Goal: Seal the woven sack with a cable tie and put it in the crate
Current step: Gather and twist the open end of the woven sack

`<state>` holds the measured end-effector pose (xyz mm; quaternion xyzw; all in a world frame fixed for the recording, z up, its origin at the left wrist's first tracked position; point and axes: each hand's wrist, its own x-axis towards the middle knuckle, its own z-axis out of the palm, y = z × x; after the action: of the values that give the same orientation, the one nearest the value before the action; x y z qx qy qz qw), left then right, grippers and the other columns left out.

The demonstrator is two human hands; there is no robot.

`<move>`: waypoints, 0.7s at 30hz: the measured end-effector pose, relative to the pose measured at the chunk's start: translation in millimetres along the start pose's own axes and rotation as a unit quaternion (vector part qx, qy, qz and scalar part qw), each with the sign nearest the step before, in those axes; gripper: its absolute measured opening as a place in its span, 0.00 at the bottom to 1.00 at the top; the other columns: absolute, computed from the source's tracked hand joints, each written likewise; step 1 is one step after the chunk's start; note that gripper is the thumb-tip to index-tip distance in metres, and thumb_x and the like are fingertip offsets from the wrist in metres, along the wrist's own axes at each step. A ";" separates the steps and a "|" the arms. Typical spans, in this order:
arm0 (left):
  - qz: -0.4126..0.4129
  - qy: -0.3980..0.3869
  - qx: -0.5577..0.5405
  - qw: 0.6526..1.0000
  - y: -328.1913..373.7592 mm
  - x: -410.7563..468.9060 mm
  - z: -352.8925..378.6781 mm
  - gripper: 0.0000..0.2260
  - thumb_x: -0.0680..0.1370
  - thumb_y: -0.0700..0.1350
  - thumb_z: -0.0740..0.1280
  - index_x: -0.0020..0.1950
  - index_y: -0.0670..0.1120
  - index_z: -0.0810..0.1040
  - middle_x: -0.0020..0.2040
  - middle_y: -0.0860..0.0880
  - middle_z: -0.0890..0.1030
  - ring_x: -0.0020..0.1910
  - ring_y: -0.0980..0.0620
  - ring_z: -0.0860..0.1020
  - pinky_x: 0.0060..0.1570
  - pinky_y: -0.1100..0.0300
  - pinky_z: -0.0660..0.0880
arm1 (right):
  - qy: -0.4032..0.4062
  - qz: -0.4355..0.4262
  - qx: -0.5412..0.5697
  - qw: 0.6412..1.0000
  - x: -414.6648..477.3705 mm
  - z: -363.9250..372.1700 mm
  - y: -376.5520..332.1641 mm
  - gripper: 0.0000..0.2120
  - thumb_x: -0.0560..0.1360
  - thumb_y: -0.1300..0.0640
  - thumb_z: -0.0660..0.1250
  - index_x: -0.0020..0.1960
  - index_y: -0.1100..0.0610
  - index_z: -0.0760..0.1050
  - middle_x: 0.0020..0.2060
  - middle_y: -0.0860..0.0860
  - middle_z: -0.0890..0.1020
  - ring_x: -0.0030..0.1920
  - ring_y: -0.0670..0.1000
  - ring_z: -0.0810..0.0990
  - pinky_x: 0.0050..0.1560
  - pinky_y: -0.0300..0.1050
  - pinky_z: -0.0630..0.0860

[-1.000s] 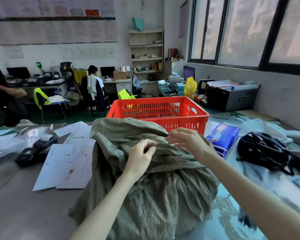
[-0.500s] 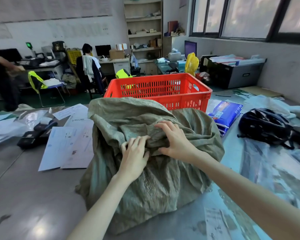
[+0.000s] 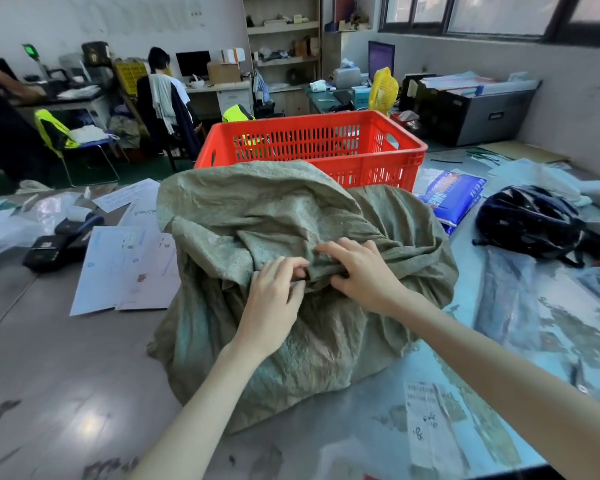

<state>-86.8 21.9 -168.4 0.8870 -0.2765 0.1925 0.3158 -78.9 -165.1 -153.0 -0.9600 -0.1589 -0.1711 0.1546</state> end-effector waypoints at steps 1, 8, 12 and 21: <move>0.006 0.004 0.011 1.000 2.0 -2.8 -1.2 0.14 0.77 0.45 0.66 0.63 0.47 0.73 0.53 0.53 0.75 0.56 0.52 0.73 0.57 0.55 0.68 | 0.010 -0.003 0.002 1.000 -1.0 -1.0 2.7 0.23 0.69 0.58 0.65 0.64 0.52 0.71 0.49 0.53 0.77 0.54 0.54 0.75 0.51 0.49 0.63; 0.038 -0.005 0.218 0.975 -4.1 -6.1 -18.8 0.37 0.67 0.53 0.75 0.73 0.48 0.65 0.73 0.46 0.67 0.71 0.45 0.63 0.63 0.45 0.59 | 0.068 0.033 0.051 0.996 -18.3 -18.2 29.3 0.13 0.67 0.51 0.57 0.39 0.57 0.77 0.33 0.51 0.77 0.38 0.55 0.76 0.45 0.52 0.67; 0.020 -0.028 0.272 0.962 -16.0 -0.4 -30.0 0.45 0.62 0.50 0.80 0.75 0.48 0.63 0.76 0.43 0.63 0.74 0.42 0.60 0.64 0.38 0.58 | 0.074 0.057 0.033 0.995 -33.2 -26.0 49.4 0.14 0.65 0.51 0.55 0.32 0.59 0.74 0.29 0.52 0.75 0.35 0.56 0.75 0.41 0.46 0.59; 0.003 0.009 0.303 0.953 -34.8 15.7 -45.3 0.48 0.62 0.38 0.78 0.77 0.51 0.56 0.78 0.43 0.51 0.76 0.37 0.51 0.63 0.31 0.58 | 0.075 0.112 -0.079 0.988 -77.8 -37.9 101.7 0.12 0.63 0.54 0.54 0.26 0.59 0.69 0.25 0.54 0.74 0.32 0.59 0.76 0.39 0.46 0.55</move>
<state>-60.9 68.9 -143.2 0.9384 -0.2047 0.2762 0.0339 -122.4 -289.7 -173.1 -0.9653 -0.0242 -0.2367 0.1081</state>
